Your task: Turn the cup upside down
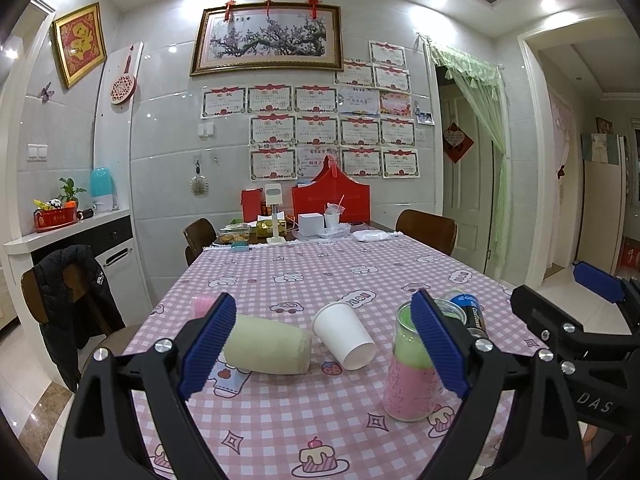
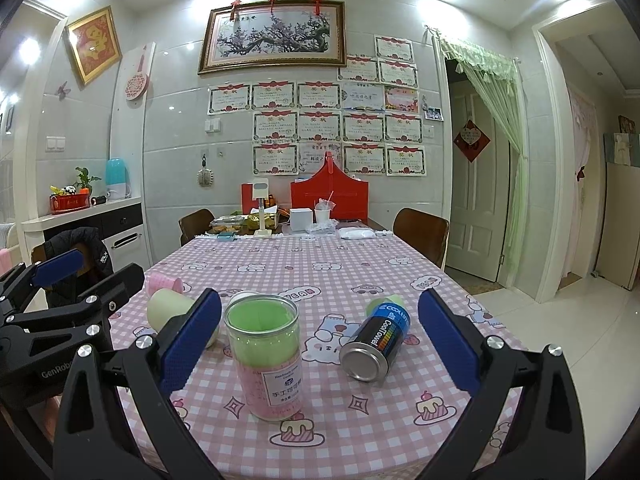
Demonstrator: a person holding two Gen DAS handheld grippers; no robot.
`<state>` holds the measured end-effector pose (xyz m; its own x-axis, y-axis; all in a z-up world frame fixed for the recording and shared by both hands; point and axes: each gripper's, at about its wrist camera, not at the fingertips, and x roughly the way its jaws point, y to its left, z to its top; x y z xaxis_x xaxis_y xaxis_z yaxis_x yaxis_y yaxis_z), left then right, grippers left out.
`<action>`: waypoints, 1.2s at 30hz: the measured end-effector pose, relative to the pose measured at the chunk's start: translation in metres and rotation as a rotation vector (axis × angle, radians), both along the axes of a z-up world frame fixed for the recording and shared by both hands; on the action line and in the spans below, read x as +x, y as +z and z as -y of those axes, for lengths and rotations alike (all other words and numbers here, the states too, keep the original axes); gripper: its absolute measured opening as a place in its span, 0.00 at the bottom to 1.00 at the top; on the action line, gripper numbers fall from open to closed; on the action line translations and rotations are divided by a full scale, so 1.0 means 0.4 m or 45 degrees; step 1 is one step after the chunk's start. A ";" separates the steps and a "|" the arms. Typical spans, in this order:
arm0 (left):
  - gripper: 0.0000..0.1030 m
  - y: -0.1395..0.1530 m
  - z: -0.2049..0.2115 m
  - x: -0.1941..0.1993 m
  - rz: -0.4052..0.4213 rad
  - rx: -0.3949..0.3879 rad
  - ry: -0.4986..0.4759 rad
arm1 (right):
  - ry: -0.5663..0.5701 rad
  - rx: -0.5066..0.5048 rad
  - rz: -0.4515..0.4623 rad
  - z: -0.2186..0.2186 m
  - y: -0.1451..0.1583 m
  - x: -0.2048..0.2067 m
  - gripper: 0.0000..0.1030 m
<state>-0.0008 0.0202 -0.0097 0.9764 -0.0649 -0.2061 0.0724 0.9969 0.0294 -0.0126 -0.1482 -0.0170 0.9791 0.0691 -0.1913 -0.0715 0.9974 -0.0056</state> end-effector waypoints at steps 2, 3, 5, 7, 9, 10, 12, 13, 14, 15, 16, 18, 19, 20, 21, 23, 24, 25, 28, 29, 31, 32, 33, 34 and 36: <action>0.85 0.000 -0.001 0.000 0.000 0.000 -0.001 | 0.000 -0.002 -0.002 -0.001 -0.001 -0.001 0.92; 0.85 0.000 0.000 0.000 -0.001 -0.001 -0.003 | 0.000 -0.002 -0.003 0.000 -0.001 -0.002 0.92; 0.85 0.000 -0.001 0.000 -0.001 -0.002 -0.002 | 0.001 -0.001 -0.005 -0.002 -0.002 -0.002 0.92; 0.85 -0.001 -0.002 0.000 0.000 -0.001 -0.001 | 0.001 -0.001 -0.006 -0.002 -0.003 -0.002 0.92; 0.85 0.000 -0.003 -0.001 0.000 -0.001 0.000 | 0.002 -0.001 -0.008 -0.002 -0.002 -0.001 0.92; 0.85 0.000 -0.003 0.000 0.000 -0.001 -0.002 | 0.001 0.000 -0.007 -0.002 -0.002 -0.001 0.92; 0.85 0.000 -0.004 0.000 -0.001 -0.001 -0.001 | 0.002 0.000 -0.007 -0.001 -0.002 -0.001 0.92; 0.85 0.000 -0.003 0.000 0.000 -0.001 -0.001 | 0.001 -0.001 -0.007 -0.002 -0.002 -0.001 0.92; 0.85 -0.001 -0.003 0.000 0.000 -0.001 -0.001 | 0.002 -0.001 -0.009 -0.001 -0.002 -0.001 0.92; 0.85 0.000 -0.003 0.000 0.000 -0.002 -0.002 | 0.002 -0.002 -0.009 -0.004 -0.002 -0.002 0.92; 0.85 0.000 -0.005 -0.001 0.000 -0.004 -0.005 | 0.002 -0.002 -0.010 -0.003 -0.004 0.000 0.92; 0.85 0.000 -0.002 -0.001 0.001 0.002 -0.001 | 0.002 -0.002 -0.010 -0.005 -0.004 -0.001 0.92; 0.85 0.000 -0.002 -0.001 0.003 0.005 0.002 | 0.001 -0.002 -0.011 -0.004 -0.005 0.000 0.92; 0.85 0.000 -0.004 -0.002 0.002 0.005 0.003 | 0.002 -0.001 -0.011 -0.003 -0.005 0.000 0.92; 0.85 0.000 -0.005 -0.002 0.002 0.003 0.002 | 0.001 -0.002 -0.009 -0.003 -0.005 0.000 0.92; 0.85 0.000 -0.005 -0.002 0.001 0.003 0.003 | 0.001 -0.002 -0.012 -0.003 -0.005 0.000 0.92; 0.85 0.000 -0.005 -0.002 0.001 0.006 0.004 | 0.002 -0.003 -0.013 -0.005 -0.005 0.000 0.92; 0.85 0.000 -0.004 -0.002 0.002 0.005 0.004 | 0.002 -0.002 -0.012 -0.004 -0.006 0.000 0.92; 0.85 0.000 -0.006 -0.002 0.004 0.007 0.004 | 0.002 -0.002 -0.012 -0.003 -0.007 0.001 0.92; 0.85 0.000 -0.005 -0.002 0.003 0.006 0.004 | 0.001 -0.002 -0.012 -0.003 -0.007 0.001 0.92; 0.85 0.000 -0.005 -0.002 0.003 0.007 0.004 | 0.002 -0.002 -0.013 -0.004 -0.007 0.001 0.92; 0.85 0.000 -0.005 -0.002 0.003 0.007 0.005 | 0.002 -0.001 -0.013 -0.003 -0.007 0.001 0.92; 0.85 0.000 -0.006 -0.002 0.002 0.007 0.005 | 0.002 -0.001 -0.013 -0.002 -0.006 0.001 0.92; 0.85 0.000 -0.006 -0.002 0.003 0.007 0.004 | 0.002 0.000 -0.013 -0.003 -0.006 0.001 0.92; 0.85 0.000 -0.008 -0.004 0.004 0.006 0.005 | 0.001 0.000 -0.013 -0.004 -0.009 -0.001 0.92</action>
